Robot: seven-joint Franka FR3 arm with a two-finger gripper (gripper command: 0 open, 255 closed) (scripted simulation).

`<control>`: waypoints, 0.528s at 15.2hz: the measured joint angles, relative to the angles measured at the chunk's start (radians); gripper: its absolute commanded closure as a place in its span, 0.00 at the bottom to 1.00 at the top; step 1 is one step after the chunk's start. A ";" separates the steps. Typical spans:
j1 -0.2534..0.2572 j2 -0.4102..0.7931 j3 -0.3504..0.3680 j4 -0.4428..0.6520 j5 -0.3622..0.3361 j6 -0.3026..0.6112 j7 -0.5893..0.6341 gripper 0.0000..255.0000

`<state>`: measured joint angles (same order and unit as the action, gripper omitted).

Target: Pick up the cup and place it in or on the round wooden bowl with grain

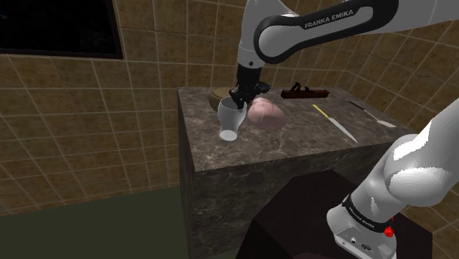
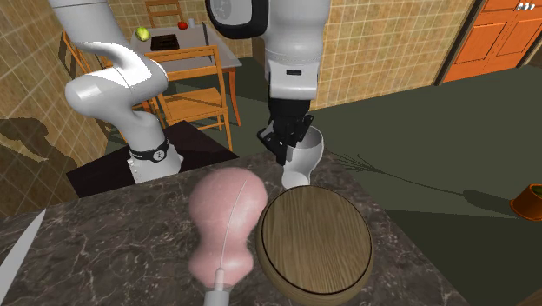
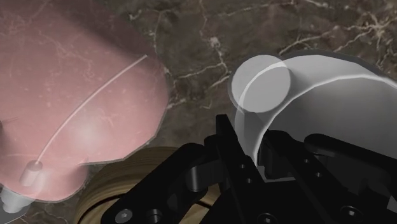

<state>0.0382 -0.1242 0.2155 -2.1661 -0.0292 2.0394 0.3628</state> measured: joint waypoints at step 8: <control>0.001 -0.015 -0.001 0.051 0.005 -0.069 -0.005 1.00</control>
<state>0.0388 -0.1393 0.2146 -2.1153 -0.0244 1.9700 0.3575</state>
